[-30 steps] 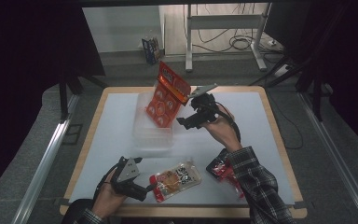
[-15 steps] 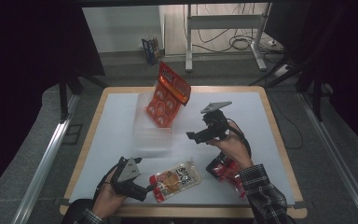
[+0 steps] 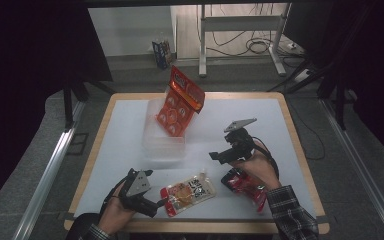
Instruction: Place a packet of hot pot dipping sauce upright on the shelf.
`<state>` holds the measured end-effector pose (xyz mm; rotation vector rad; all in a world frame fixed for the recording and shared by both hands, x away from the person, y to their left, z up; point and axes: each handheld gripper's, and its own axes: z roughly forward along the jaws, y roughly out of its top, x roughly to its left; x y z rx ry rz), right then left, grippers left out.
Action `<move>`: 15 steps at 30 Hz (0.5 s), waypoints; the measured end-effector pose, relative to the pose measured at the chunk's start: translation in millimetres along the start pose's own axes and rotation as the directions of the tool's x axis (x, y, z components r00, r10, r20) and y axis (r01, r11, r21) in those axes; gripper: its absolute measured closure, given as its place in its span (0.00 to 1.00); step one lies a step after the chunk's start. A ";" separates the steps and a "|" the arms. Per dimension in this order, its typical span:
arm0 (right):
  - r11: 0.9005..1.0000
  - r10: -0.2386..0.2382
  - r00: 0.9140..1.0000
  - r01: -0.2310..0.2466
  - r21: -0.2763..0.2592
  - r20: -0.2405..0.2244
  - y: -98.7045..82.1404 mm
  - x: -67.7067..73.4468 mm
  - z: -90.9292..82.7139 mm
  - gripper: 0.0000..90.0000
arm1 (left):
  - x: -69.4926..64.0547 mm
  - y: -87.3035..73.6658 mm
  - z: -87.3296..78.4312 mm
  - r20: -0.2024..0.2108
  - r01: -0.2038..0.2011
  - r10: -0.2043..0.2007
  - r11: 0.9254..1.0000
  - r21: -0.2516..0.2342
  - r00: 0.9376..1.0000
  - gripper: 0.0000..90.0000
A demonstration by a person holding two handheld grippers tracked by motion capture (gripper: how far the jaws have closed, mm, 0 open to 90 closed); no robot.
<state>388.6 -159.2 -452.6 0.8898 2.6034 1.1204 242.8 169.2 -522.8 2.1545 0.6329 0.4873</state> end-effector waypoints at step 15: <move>0.996 -0.089 0.995 0.089 0.020 0.049 -30.6 16.3 -19.9 0.66 | -2.3 0.4 -0.8 -0.005 -0.015 0.015 1.000 -0.005 1.000 0.00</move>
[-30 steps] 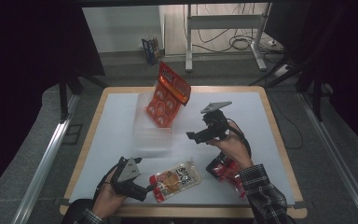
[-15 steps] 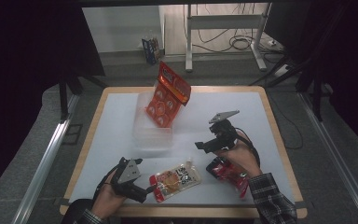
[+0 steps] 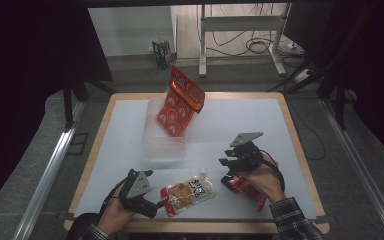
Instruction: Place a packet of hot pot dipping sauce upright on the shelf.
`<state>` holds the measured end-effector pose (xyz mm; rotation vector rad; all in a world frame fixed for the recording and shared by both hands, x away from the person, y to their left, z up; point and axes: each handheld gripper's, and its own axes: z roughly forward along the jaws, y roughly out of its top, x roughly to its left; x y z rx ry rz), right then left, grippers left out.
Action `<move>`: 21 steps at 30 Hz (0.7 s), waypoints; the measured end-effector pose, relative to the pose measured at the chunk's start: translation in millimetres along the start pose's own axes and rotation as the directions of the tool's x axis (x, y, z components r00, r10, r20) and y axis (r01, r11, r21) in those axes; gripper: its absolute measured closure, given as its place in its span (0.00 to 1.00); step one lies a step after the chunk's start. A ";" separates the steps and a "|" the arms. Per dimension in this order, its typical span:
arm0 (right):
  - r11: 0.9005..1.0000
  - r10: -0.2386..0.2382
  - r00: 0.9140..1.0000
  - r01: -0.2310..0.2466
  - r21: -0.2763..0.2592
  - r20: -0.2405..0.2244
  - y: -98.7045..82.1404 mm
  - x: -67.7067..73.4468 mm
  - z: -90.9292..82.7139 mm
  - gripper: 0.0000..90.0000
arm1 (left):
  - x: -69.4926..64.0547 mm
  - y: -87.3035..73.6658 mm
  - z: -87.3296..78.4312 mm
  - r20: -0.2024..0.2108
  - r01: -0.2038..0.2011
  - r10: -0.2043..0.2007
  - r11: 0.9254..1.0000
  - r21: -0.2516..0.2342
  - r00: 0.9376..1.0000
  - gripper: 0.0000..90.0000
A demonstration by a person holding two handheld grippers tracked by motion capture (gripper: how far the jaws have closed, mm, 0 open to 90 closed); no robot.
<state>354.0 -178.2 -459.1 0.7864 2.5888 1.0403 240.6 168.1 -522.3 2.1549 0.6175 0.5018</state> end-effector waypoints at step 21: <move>0.992 0.104 0.985 -0.112 0.057 0.137 -68.7 -12.1 -44.9 0.98 | -0.9 0.4 0.3 -0.002 -0.011 0.011 1.000 0.002 1.000 0.00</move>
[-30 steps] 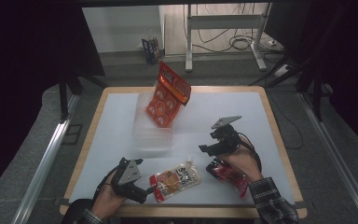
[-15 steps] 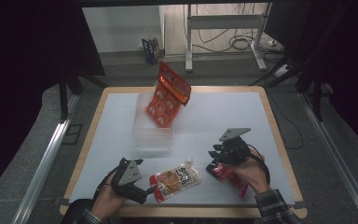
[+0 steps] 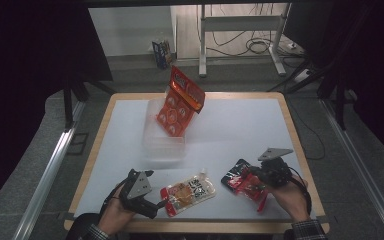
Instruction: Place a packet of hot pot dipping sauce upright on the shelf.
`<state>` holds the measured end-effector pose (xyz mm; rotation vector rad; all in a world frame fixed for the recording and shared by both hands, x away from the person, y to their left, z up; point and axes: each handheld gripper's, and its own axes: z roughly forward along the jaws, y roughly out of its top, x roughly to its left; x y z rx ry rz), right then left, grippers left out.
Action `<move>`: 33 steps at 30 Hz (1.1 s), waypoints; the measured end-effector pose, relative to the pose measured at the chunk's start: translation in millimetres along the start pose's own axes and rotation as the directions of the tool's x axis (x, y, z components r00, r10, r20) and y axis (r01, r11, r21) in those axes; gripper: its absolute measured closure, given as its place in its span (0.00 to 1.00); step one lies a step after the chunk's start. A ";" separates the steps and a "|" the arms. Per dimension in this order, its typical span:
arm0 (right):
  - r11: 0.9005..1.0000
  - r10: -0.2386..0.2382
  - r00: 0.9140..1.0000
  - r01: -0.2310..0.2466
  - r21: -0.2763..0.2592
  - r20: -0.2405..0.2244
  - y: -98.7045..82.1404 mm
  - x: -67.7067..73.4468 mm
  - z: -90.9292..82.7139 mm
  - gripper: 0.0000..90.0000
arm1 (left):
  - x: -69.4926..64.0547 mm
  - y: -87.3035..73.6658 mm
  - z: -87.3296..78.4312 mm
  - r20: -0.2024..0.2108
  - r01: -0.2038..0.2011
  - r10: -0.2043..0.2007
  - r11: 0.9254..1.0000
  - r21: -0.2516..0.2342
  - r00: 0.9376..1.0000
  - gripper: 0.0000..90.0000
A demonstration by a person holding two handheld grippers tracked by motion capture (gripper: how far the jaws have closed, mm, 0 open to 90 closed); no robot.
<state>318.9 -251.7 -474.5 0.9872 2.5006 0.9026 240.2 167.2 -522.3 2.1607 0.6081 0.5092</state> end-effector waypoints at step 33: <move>0.980 0.165 0.986 -0.167 0.112 0.030 -57.4 -19.4 -15.1 0.99 | -1.6 0.0 2.8 0.002 -0.012 0.012 1.000 0.016 1.000 0.00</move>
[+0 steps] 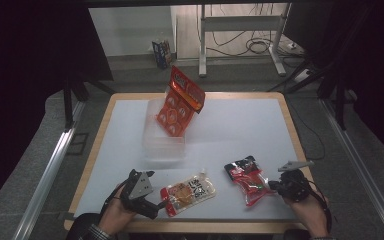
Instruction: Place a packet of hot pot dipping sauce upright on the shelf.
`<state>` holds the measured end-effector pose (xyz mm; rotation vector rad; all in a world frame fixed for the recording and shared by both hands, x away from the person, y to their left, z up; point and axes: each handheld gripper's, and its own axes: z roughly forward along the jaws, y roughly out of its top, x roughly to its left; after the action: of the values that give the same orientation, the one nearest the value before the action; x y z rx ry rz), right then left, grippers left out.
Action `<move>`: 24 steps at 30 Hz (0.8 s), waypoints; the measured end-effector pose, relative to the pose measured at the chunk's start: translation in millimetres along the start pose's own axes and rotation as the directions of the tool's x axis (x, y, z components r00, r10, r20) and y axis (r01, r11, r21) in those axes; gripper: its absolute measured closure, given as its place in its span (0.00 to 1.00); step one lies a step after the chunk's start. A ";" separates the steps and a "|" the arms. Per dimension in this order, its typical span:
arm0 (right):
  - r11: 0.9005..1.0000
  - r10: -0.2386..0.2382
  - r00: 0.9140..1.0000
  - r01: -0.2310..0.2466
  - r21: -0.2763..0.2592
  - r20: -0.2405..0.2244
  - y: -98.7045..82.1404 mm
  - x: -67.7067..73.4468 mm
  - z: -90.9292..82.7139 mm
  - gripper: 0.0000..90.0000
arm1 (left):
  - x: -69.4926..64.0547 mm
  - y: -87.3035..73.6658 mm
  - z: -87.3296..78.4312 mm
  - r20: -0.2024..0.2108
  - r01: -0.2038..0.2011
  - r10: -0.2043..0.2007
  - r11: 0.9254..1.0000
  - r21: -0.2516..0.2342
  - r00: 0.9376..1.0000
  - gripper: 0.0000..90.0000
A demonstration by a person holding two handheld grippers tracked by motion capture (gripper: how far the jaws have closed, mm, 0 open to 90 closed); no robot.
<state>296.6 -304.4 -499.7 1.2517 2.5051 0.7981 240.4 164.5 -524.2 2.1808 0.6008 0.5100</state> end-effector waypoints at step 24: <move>0.995 -0.096 0.987 0.098 0.006 -0.129 8.6 42.1 13.2 0.98 | -1.0 4.3 2.8 0.036 0.040 -0.040 0.999 0.006 0.999 0.00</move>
<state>282.3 -262.0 -504.2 1.1049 2.6530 0.8667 242.2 159.8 -522.6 2.1736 0.6254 0.4478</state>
